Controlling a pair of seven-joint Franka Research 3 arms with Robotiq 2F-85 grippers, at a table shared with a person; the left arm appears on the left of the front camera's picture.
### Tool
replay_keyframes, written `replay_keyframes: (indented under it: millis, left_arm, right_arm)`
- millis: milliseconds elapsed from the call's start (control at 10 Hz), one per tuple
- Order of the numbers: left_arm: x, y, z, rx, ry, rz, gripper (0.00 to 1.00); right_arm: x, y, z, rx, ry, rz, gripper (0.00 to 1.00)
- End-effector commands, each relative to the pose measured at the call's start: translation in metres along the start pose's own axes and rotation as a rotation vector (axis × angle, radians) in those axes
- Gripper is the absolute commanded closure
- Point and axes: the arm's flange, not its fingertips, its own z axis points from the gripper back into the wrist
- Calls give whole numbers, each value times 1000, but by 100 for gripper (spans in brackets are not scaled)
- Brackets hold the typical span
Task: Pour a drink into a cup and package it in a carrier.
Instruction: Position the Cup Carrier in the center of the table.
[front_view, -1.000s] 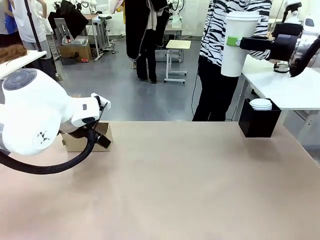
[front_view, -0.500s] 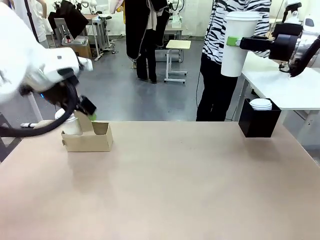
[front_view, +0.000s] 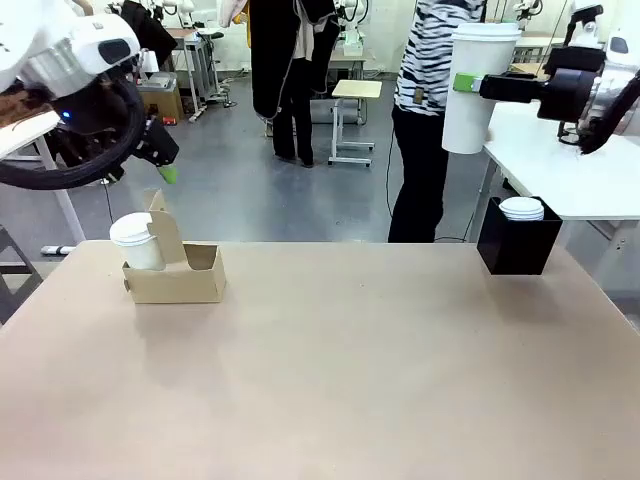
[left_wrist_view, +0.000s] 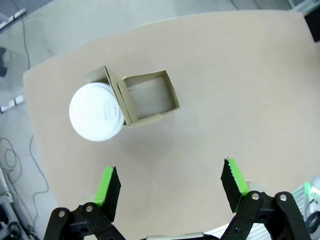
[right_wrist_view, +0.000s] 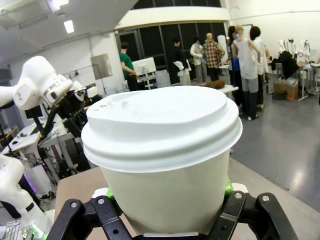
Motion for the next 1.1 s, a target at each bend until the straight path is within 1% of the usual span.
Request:
replay_keyframes:
  millis: [0, 100, 300, 400, 600, 800, 900, 1000]
  left_arm:
    - [20, 3, -22, 7, 29, 66, 0]
    - [28, 11, -38, 12, 49, 112, 0]
    - [32, 24, -66, 34, 67, 171, 0]
    - [32, 27, -75, 36, 55, 188, 0]
    - [37, 37, -85, 78, 9, 236, 0]
    - [43, 42, -97, 87, 16, 254, 0]
    - [44, 40, -98, 107, 26, 258, 60]
    - [45, 40, -98, 122, 33, 269, 60]
  right_arm:
    - [3, 3, 0, 5, -6, 4, 20]
    - [3, 3, 0, 5, -6, 4, 20]
    - [3, 3, 0, 5, -6, 4, 20]
    - [3, 3, 0, 5, -6, 4, 20]
    - [3, 3, 0, 5, -6, 4, 20]
    - [3, 3, 0, 5, -6, 4, 20]
    - [3, 3, 0, 5, -6, 4, 20]
    - [3, 3, 0, 5, -6, 4, 20]
